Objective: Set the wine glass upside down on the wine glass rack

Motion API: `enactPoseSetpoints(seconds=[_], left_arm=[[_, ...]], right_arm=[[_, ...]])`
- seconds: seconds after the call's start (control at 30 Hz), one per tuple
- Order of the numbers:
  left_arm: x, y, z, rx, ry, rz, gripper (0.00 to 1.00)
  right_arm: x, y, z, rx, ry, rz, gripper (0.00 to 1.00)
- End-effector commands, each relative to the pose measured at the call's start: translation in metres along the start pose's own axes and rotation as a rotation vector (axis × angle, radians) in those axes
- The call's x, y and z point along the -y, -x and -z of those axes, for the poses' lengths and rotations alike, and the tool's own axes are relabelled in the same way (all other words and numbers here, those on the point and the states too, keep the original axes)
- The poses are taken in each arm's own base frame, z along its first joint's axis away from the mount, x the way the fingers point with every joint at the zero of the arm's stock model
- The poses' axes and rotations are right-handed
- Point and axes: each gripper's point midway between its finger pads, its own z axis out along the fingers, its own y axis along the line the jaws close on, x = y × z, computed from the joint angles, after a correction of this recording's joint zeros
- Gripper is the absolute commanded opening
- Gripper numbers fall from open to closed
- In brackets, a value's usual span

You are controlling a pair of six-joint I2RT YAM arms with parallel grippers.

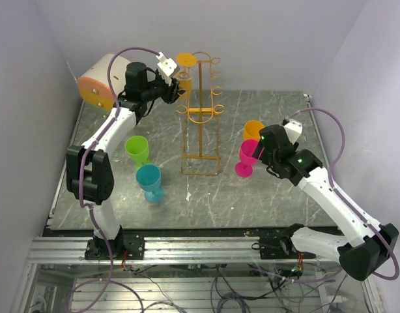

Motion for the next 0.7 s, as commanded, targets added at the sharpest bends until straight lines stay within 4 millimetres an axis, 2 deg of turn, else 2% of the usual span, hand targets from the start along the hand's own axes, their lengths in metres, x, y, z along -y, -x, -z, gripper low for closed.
enactPoseSetpoints(seconds=[0.0, 0.07, 0.2, 0.53, 0.67], left_arm=[[0.002, 0.011, 0.011, 0.004, 0.034, -0.054, 0.54], [0.002, 0.010, 0.015, -0.006, 0.047, -0.057, 0.57], [0.003, 0.008, 0.022, -0.027, 0.061, -0.076, 0.58], [0.004, 0.007, 0.033, -0.051, 0.090, -0.077, 0.58], [0.005, 0.001, 0.036, -0.068, 0.094, -0.087, 0.58]], right_arm=[[0.002, -0.006, -0.012, -0.013, -0.022, 0.019, 0.64], [0.001, -0.008, -0.017, -0.018, -0.025, 0.030, 0.62], [-0.002, -0.010, -0.028, -0.030, -0.018, 0.035, 0.50], [-0.015, -0.011, -0.044, -0.044, -0.008, 0.069, 0.36], [-0.007, -0.010, -0.052, -0.050, -0.042, 0.065, 0.32]])
